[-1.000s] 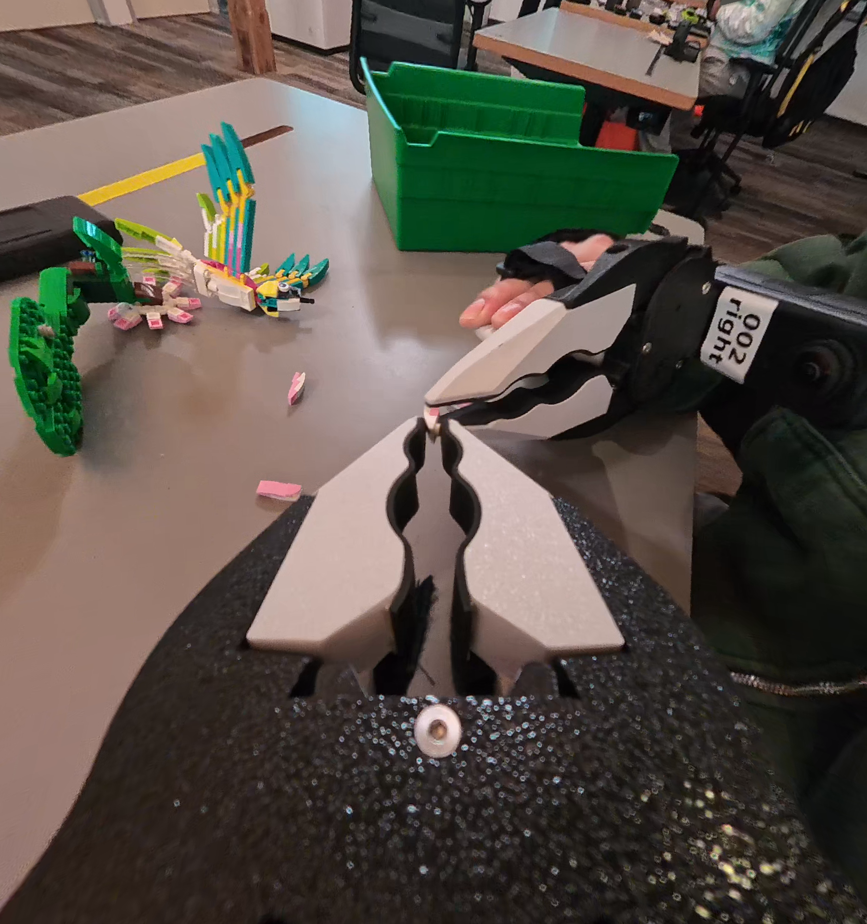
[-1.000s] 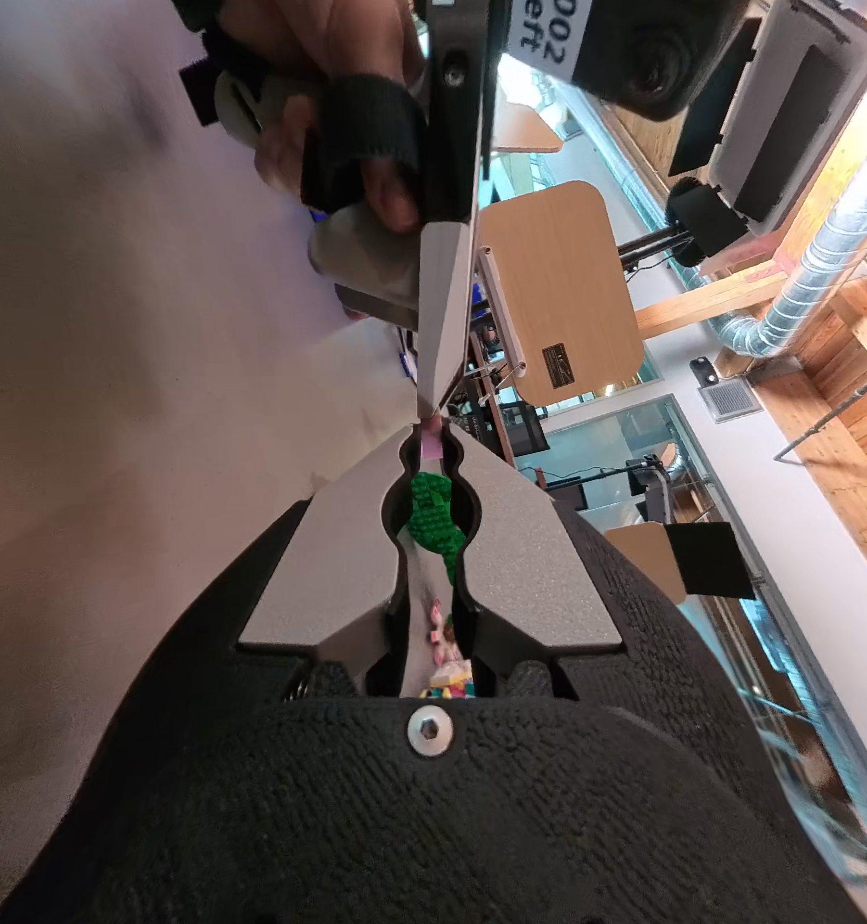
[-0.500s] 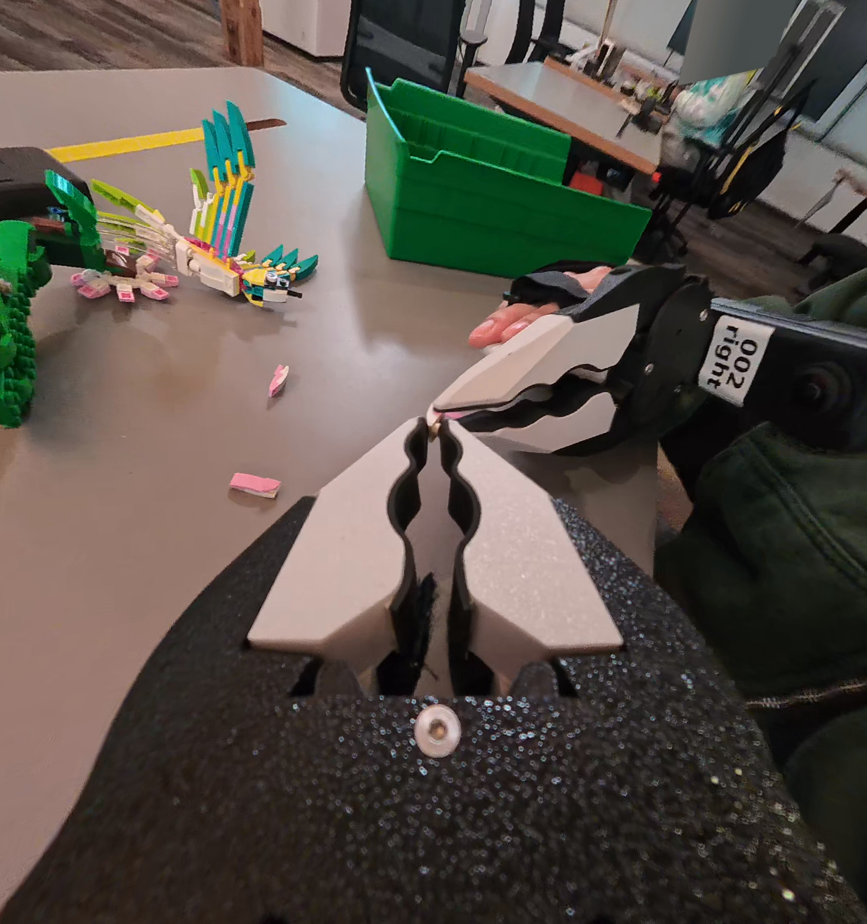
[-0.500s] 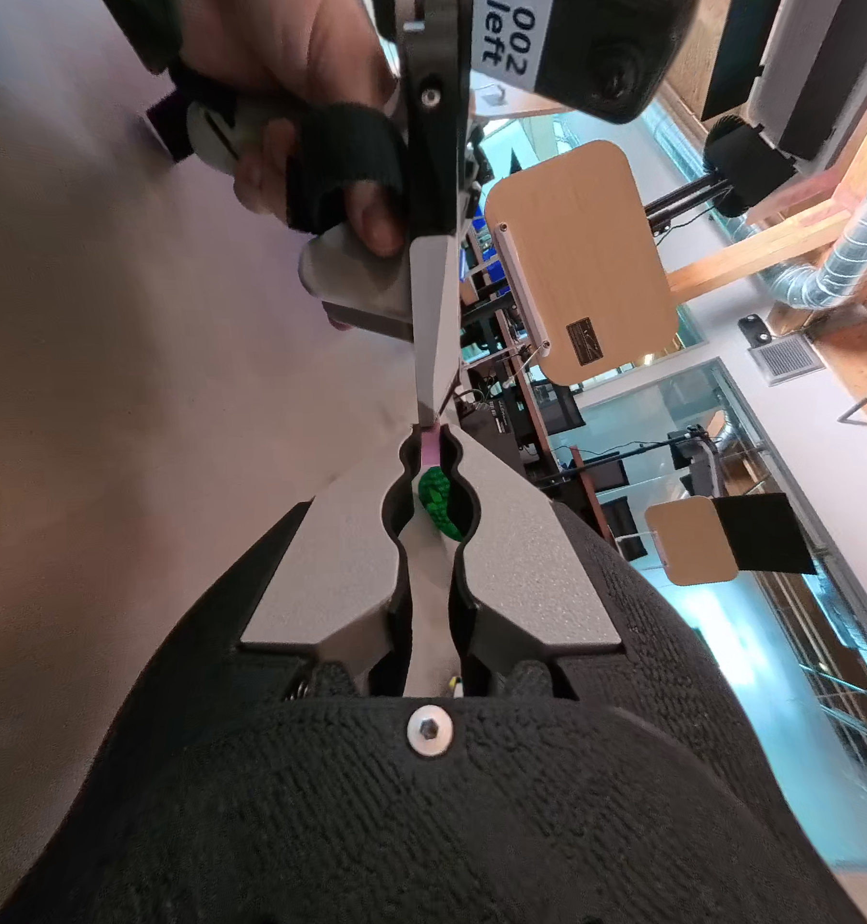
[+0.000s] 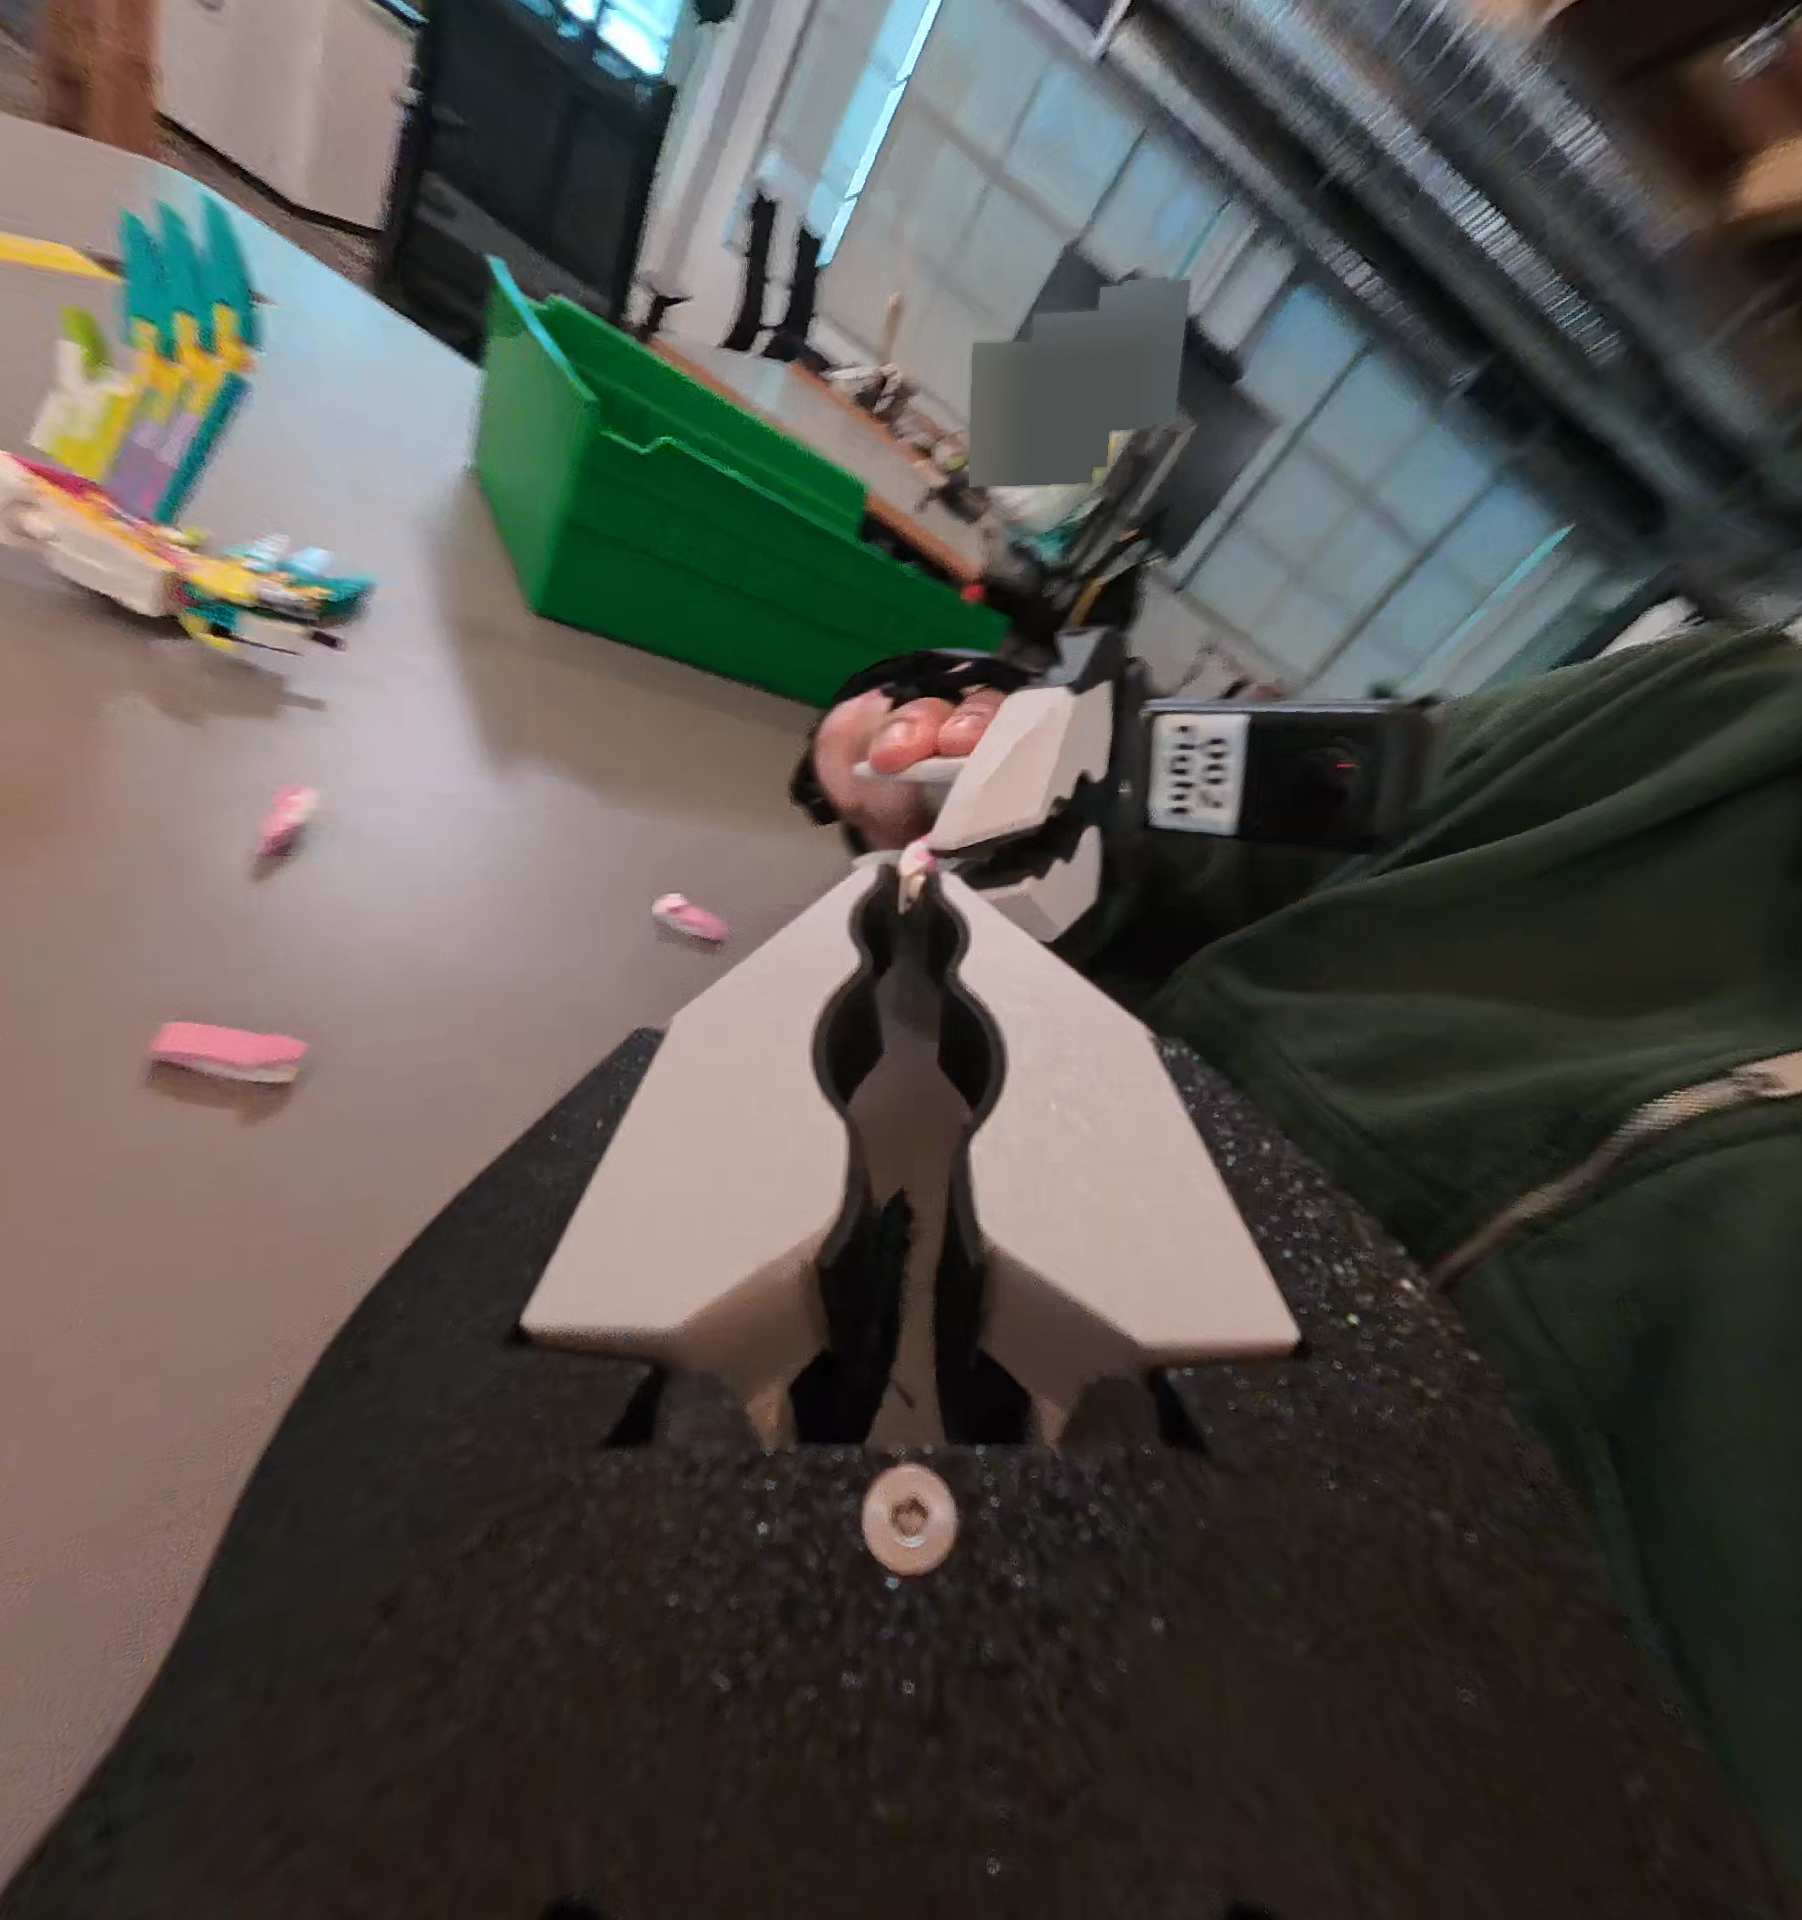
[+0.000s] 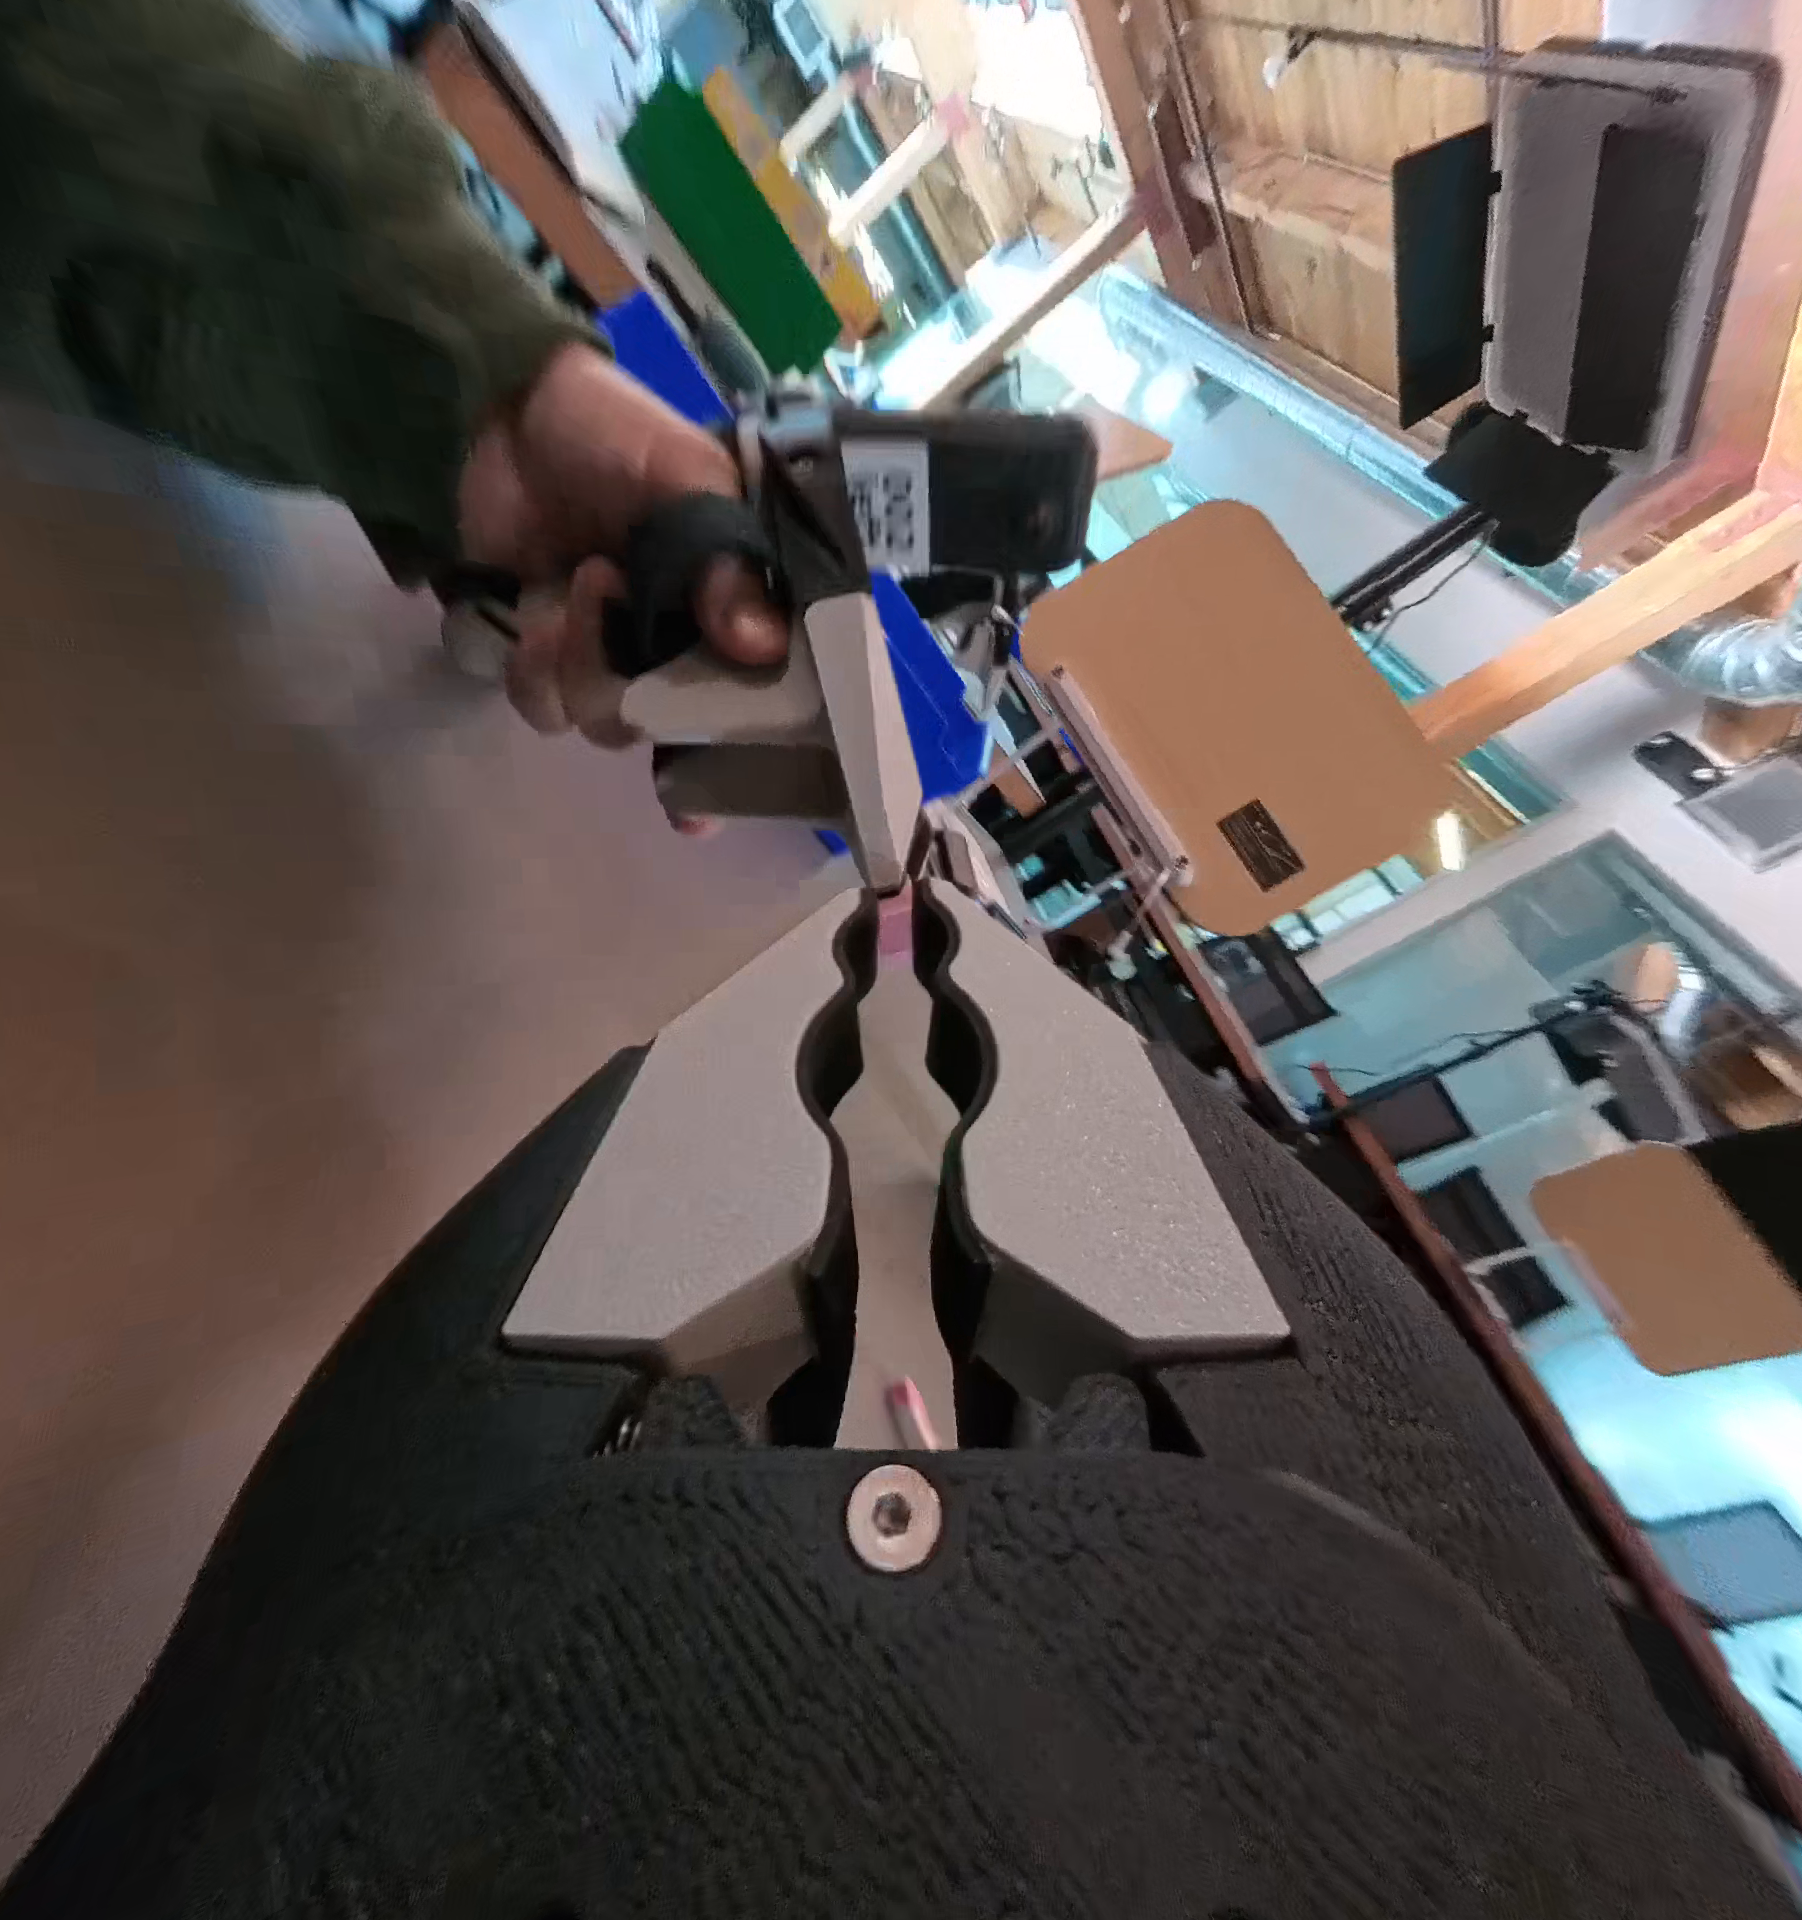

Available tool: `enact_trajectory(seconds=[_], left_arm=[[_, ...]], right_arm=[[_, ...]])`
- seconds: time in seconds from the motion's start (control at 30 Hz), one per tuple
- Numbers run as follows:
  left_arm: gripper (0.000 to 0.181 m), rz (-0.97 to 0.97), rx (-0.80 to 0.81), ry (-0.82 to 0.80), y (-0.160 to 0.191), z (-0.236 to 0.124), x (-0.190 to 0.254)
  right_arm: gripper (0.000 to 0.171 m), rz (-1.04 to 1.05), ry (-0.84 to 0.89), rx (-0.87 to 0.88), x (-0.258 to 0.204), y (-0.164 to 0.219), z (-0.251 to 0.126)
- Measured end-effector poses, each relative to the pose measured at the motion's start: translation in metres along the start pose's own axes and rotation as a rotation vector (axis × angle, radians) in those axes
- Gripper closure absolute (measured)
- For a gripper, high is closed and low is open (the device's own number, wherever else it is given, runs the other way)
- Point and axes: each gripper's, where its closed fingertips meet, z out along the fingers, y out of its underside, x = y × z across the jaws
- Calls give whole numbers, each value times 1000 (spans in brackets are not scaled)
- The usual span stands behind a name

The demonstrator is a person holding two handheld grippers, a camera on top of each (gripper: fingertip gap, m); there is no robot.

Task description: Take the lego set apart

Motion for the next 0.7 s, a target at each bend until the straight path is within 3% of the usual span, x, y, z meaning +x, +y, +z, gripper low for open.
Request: enact_trajectory(seconds=[0.03, 0.07, 0.1, 0.17, 0.27, 0.4, 0.53, 0.7], left_arm=[[178, -34, 10, 29, 0, -2, 1], [178, -36, 24, -135, 0, -12, -29], [178, -45, 52, -190, -1, -29, -47], [179, -193, 209, -78, -15, -55, -47], [178, -93, 105, -142, -8, -45, -38], [178, 40, -11, -275, -3, -26, -36], [178, 103, -95, -303, 7, -9, -30], [178, 102, -105, -311, 7, -5, -29]], right_arm=[[171, 43, -18, 35, 0, -6, -2], [171, 103, -18, 129, 5, -23, -7], [171, 182, -18, 221, 13, -41, -14], [171, 228, -11, 256, 29, -51, -16], [158, 240, -58, 66, 19, -7, 3], [144, -11, -28, -172, 0, 29, 20], [163, -128, -1, -297, -5, 40, 24], [165, -225, 14, -322, -5, 41, 24]])
